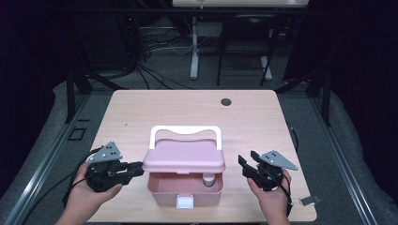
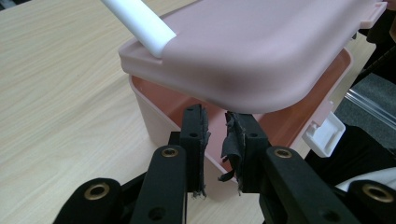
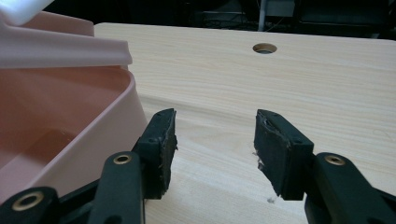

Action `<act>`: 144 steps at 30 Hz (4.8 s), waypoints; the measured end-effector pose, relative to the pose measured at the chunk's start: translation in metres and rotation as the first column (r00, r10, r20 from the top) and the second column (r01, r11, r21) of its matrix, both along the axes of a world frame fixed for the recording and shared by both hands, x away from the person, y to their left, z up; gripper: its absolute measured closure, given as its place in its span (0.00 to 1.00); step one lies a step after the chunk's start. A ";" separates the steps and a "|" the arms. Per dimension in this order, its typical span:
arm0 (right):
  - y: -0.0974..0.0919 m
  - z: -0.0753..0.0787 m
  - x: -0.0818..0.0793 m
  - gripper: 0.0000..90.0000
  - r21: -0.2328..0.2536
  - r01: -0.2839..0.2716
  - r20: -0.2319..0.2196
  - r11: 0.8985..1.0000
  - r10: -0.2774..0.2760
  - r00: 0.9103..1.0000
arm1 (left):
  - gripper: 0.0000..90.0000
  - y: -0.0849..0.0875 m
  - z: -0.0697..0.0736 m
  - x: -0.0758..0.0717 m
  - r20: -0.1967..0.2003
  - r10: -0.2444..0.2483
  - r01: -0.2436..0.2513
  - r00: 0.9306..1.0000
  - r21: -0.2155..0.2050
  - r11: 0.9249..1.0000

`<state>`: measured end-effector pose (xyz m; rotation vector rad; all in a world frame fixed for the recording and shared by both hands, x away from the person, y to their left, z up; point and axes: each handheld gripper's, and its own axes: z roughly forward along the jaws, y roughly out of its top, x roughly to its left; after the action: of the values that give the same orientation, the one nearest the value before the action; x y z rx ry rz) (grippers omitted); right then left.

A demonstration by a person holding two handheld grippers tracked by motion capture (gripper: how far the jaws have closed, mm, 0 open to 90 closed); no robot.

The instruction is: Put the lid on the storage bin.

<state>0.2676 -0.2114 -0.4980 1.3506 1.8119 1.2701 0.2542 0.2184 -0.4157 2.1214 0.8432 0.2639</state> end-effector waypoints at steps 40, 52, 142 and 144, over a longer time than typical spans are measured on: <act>-0.001 -0.005 0.001 0.52 0.004 0.002 -0.002 1.000 -0.002 1.000 | 0.85 0.002 -0.031 -0.011 -0.048 -0.003 0.003 0.999 -0.004 1.000; -0.001 -0.005 0.001 0.52 0.004 0.003 0.001 1.000 -0.003 1.000 | 0.85 0.002 -0.036 -0.011 -0.061 -0.001 0.001 0.998 -0.003 1.000; -0.008 -0.011 0.002 0.51 0.001 0.022 -0.009 1.000 -0.022 1.000 | 0.60 0.037 -0.095 0.066 -0.084 0.290 -0.296 0.953 -0.066 0.953; -0.009 -0.013 0.002 0.51 0.002 0.023 -0.007 1.000 -0.023 1.000 | 0.60 0.038 -0.099 0.067 -0.083 0.302 -0.308 0.950 -0.066 0.949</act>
<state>0.2700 -0.2201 -0.5106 1.3747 1.7959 1.2568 0.3208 0.2561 -0.5146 1.9328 1.2076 0.3107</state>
